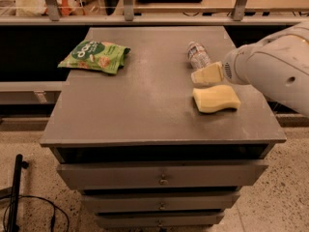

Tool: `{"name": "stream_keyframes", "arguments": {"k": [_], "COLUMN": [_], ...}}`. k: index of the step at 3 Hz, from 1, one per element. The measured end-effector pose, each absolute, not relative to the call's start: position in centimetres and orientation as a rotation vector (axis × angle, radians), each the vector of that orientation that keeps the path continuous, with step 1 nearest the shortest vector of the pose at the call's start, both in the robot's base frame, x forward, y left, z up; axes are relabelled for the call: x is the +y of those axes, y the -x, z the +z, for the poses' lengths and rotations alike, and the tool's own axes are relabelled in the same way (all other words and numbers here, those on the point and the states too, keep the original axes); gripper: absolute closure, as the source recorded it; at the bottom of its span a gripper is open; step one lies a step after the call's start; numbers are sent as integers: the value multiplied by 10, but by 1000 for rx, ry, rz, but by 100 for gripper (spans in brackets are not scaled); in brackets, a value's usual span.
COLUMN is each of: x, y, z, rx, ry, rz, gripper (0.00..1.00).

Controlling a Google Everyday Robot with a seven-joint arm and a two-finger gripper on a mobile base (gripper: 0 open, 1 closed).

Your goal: Move water bottle near green rice chip bag

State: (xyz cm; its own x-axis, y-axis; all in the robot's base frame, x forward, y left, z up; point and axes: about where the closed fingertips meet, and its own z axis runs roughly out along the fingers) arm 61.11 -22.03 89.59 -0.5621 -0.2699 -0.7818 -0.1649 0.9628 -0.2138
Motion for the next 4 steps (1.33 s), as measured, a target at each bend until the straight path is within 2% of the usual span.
{"name": "stream_keyframes", "arguments": {"k": [2,3,4], "x": [-207,-199,-195], "y": [-637,-644,-648], "z": [875,869,864], "rx": [2199,2194,2192], "ry": [242,234,239], "rz": [-132,-125,-125], "gripper": [0,18,42]}}
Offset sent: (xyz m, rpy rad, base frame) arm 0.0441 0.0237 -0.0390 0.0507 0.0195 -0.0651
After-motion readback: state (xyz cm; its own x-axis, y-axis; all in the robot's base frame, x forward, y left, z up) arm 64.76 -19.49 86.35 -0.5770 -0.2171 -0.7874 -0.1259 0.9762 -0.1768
